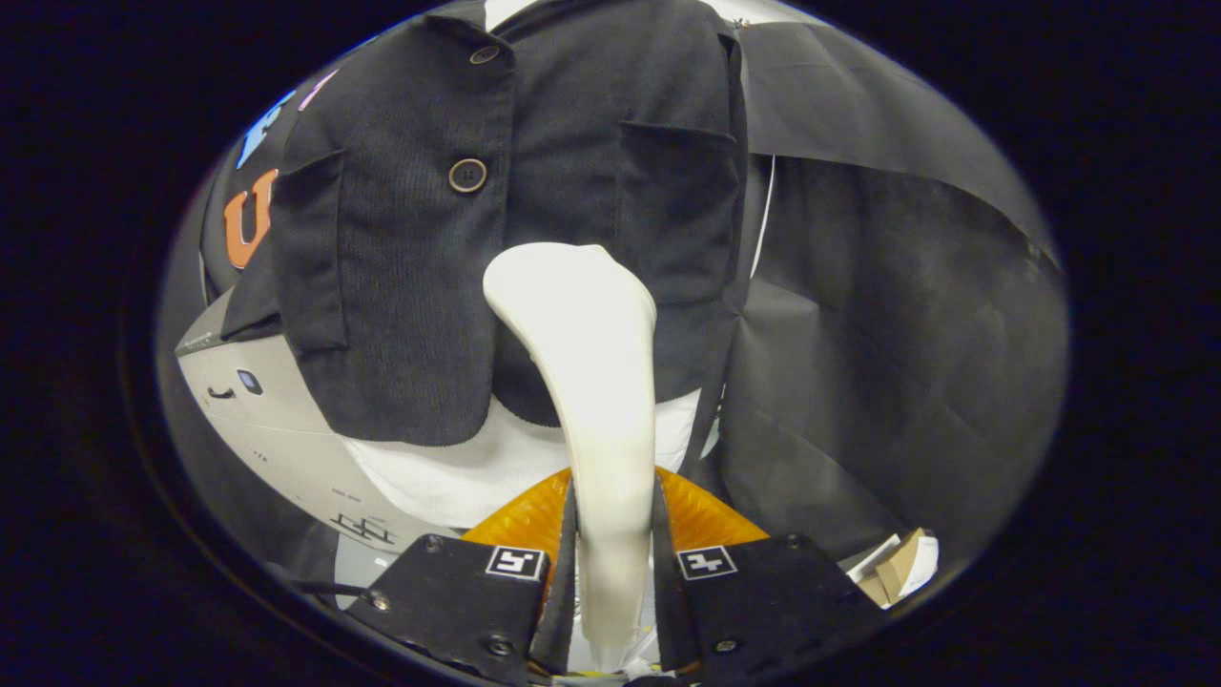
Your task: Iron the clothes twice with a garment steamer, once on the left side and once on the right side.
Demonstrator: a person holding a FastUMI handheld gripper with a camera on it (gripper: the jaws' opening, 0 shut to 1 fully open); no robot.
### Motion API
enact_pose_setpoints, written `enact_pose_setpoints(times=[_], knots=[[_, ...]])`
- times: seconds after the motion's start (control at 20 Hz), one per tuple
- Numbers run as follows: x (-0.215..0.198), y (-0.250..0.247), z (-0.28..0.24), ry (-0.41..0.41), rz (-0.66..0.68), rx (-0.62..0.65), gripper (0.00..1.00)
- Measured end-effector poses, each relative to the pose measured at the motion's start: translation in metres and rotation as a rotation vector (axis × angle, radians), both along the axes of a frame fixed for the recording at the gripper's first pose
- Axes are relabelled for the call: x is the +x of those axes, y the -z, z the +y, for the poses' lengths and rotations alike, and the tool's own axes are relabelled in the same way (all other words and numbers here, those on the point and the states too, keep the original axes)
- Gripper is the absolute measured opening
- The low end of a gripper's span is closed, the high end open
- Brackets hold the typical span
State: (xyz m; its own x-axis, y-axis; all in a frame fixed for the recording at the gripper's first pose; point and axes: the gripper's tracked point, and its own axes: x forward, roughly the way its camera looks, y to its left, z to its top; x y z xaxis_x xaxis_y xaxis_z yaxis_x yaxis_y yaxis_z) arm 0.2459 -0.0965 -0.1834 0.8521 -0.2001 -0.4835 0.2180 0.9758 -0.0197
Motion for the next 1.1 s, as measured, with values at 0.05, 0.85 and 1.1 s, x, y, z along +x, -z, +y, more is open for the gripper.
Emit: enact_pose_setpoints(times=[0.05, 0.85, 1.1], knots=[[-0.001, -0.001, 0.000, 0.001, 0.000, 0.003, 0.37], [-0.009, 0.000, 0.005, -0.040, -0.002, 0.102, 0.37], [-0.045, -0.023, 0.020, 0.003, -0.052, 0.118, 0.37]])
